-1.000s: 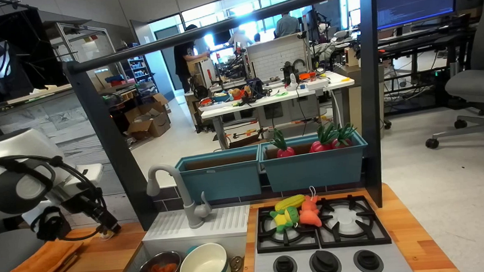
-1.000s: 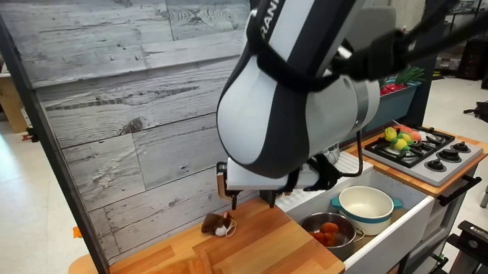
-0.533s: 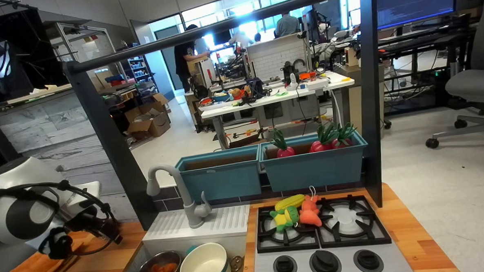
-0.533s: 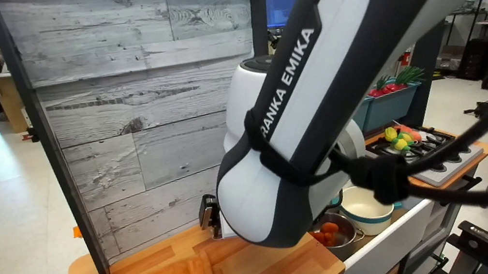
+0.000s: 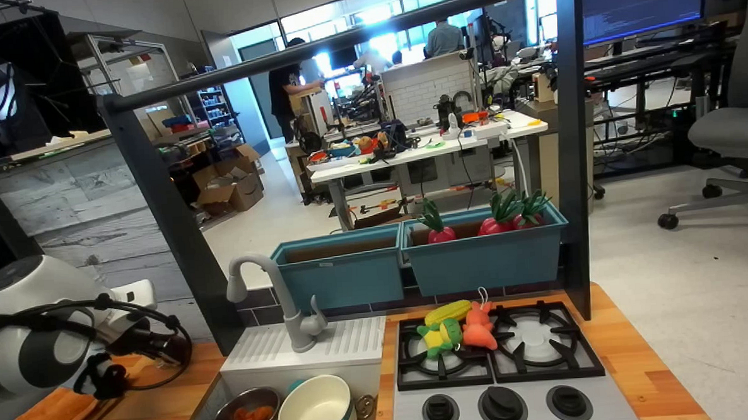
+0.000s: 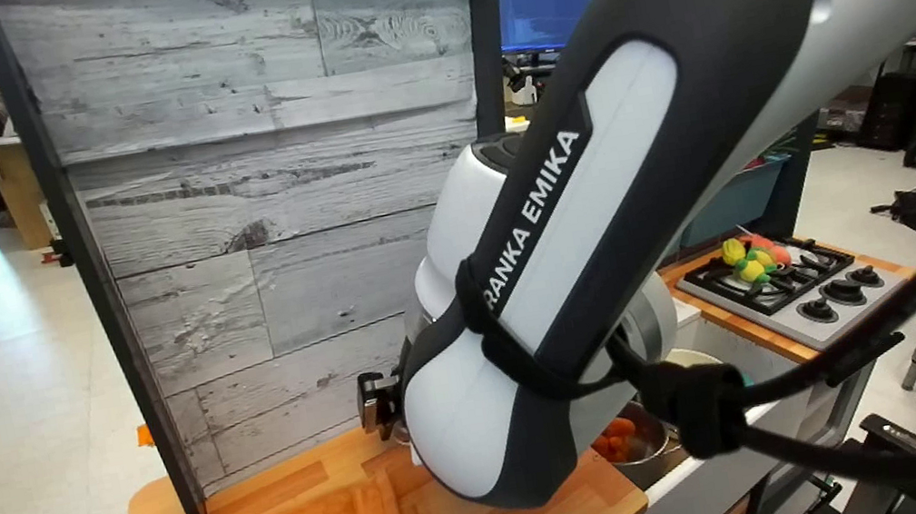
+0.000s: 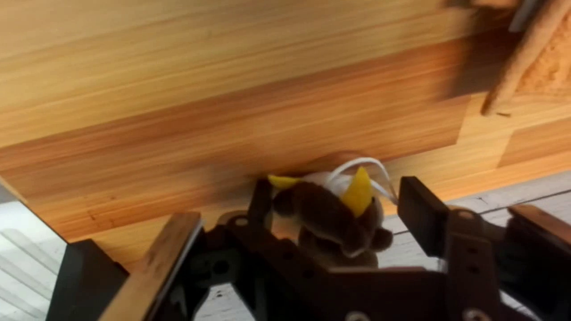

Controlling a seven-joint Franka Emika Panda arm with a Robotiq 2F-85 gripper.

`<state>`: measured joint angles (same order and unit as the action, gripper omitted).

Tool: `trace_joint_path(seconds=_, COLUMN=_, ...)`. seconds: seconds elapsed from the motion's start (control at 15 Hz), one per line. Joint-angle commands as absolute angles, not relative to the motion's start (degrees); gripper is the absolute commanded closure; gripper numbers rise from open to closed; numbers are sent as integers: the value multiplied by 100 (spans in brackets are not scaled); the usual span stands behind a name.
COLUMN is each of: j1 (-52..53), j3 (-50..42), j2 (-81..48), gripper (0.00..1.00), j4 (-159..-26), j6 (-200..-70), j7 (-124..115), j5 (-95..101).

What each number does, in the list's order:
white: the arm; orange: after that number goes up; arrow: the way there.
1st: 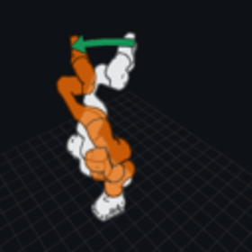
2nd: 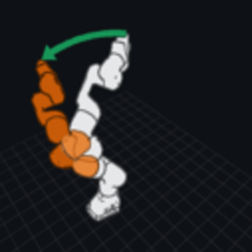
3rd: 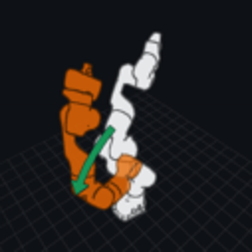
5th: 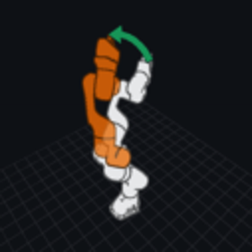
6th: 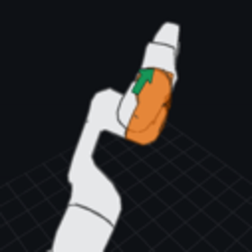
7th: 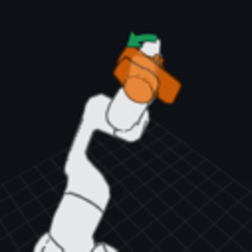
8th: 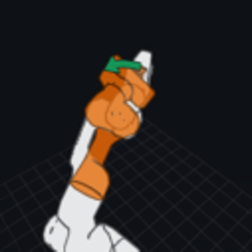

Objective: Put each plushy on the counter in a pot inside the sink and then move the plushies on the stove to the counter

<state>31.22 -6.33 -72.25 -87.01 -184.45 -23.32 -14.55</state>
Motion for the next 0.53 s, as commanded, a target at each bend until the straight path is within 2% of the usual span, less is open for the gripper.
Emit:
trace_joint_path(seconds=0.0, j1=2784, j3=-246, j2=-7418, gripper=58, j4=-8388, j6=-18707, j7=-1955, j5=-1369)
trace_joint_path(seconds=0.33, j1=2549, j3=83, j2=-7128, gripper=94, j4=-8633, j6=-18425, j7=-1933, j5=-1531)
trace_joint_path(seconds=0.4, j1=2660, j3=-26, j2=-6858, gripper=98, j4=-8960, j6=-18311, j7=-2054, j5=-1663)
trace_joint_path(seconds=0.47, j1=2798, j3=-188, j2=-6584, gripper=96, j4=-9311, j6=-18212, j7=-2174, j5=-1792)
